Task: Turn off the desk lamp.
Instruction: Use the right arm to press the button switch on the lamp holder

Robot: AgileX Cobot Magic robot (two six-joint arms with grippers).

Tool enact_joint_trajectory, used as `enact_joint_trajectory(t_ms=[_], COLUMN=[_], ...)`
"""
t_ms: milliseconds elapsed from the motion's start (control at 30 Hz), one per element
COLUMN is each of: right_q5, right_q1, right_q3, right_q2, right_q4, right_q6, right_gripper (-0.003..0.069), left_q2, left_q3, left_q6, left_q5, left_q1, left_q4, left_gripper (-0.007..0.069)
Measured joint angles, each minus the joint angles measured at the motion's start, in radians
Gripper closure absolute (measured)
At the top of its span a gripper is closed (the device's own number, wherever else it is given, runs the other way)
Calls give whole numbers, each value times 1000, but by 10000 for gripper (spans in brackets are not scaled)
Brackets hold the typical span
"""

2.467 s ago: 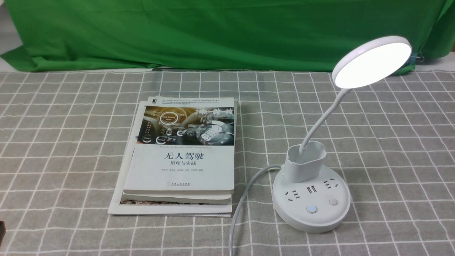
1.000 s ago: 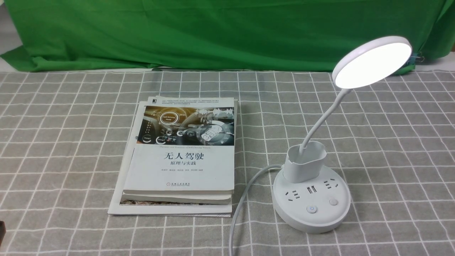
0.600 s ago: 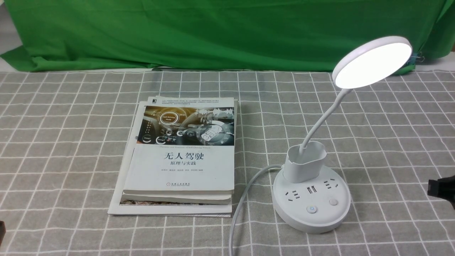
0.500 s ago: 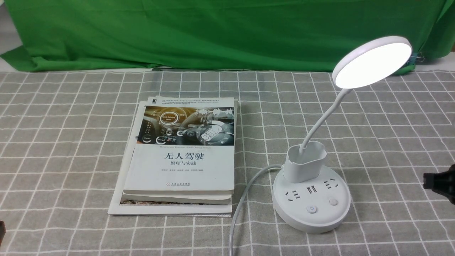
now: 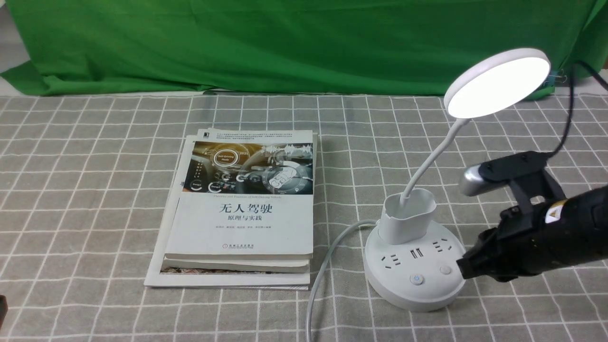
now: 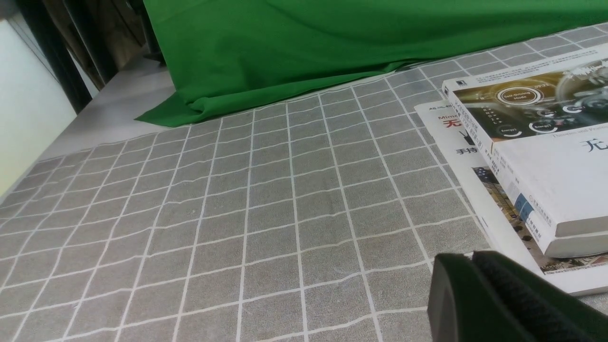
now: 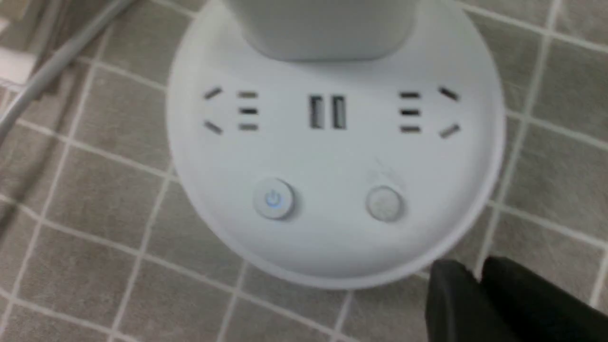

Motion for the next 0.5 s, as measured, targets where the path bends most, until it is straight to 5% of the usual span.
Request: enact_joint_trajectory(t_ms=[500], right_q5=[45], right_q1=[24], right_q3=[-106], right_q2=[188], right_q4=[2], right_q6=[-39], right_gripper=[532], left_q2=[0], left_q3=[0], left_q6=[0], left_q5=[0], left_q1=[0], left_q4=[0], left_gripper=[606])
